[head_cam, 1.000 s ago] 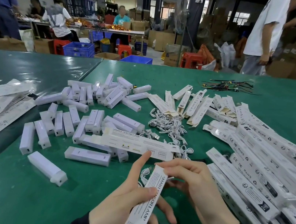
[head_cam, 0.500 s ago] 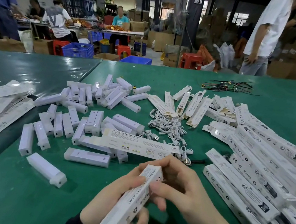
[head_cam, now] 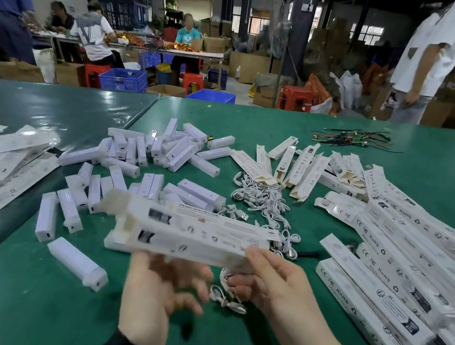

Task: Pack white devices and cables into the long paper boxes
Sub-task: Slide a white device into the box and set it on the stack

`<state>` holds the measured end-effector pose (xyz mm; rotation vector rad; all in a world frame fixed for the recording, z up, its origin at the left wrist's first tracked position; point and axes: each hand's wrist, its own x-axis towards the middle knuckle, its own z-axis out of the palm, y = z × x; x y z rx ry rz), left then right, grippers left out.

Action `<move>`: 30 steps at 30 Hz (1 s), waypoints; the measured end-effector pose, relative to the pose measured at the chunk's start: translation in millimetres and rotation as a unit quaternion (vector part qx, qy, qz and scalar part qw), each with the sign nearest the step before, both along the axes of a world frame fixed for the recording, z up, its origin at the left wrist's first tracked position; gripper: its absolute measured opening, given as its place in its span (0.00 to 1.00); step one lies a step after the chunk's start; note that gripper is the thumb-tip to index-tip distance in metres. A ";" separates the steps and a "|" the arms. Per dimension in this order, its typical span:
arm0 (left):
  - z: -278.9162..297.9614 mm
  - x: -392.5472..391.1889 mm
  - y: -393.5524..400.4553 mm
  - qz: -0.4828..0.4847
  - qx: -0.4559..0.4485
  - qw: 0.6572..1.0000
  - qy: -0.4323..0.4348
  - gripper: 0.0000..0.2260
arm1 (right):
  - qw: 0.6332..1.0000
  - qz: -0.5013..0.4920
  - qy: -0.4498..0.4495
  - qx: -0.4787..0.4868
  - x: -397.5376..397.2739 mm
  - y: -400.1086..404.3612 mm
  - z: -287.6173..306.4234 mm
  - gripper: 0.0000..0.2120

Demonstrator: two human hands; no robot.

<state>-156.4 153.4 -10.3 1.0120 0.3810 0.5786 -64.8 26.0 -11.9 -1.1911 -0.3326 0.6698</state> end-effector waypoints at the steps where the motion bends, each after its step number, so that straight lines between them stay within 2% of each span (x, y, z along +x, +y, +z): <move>1: -1.7 1.8 2.2 0.080 0.009 0.996 -0.032 0.27 | 1.000 -0.003 0.006 -0.015 0.5 -0.7 0.1 0.23; 3: 5.9 3.3 5.4 0.146 0.019 0.985 -0.093 0.29 | 0.998 0.021 0.000 -0.052 -1.8 -0.3 0.7 0.23; 7: 16.4 1.9 10.6 0.165 -0.015 0.980 -0.109 0.41 | 0.996 0.024 0.009 -0.088 -12.0 7.8 -1.1 0.21; 10: 15.2 0.8 12.8 0.167 -0.008 0.980 -0.110 0.33 | 0.995 0.029 -0.010 -0.096 -16.4 11.8 4.4 0.21; 12: 14.2 0.1 15.9 0.186 0.006 0.978 -0.096 0.28 | 0.986 0.032 -0.091 -0.136 -15.4 14.3 6.0 0.32; 13: 13.5 -0.1 18.6 0.198 0.000 0.976 -0.085 0.26 | 0.971 0.015 -0.167 -0.170 -13.3 15.3 5.3 0.35; 15: 12.0 -0.3 25.2 0.219 -0.028 0.974 -0.060 0.20 | 0.905 -0.038 -0.354 -0.233 -6.3 17.6 2.9 0.32; 17: 9.7 1.4 28.1 0.236 -0.031 0.971 -0.037 0.15 | 0.809 -0.045 -0.512 -0.285 1.6 22.3 -0.8 0.23; 19: 6.8 2.9 27.8 0.260 -0.031 0.965 -0.017 0.11 | 0.740 -0.021 -0.589 -0.324 4.4 31.4 -3.4 0.14; 22: 5.0 1.5 29.4 0.275 -0.061 0.959 0.001 0.12 | 0.681 -0.004 -0.614 -0.398 4.9 50.3 -7.5 0.20; 25: 4.7 0.5 31.0 0.263 -0.092 0.960 0.009 0.18 | 0.683 -0.033 -0.605 -0.408 6.9 69.1 -9.5 0.24; 27: 2.4 1.6 30.0 0.253 -0.102 0.962 0.016 0.20 | 0.684 -0.048 -0.604 -0.406 9.3 76.9 -12.0 0.20; 28: 1.2 1.8 29.2 0.250 -0.106 0.962 0.021 0.21 | 0.694 -0.052 -0.598 -0.397 10.9 78.7 -13.0 0.17; 30: 0.0 1.6 28.8 0.247 -0.107 0.963 0.029 0.21 | 0.749 -0.067 -0.559 -0.350 14.2 77.5 -12.6 0.12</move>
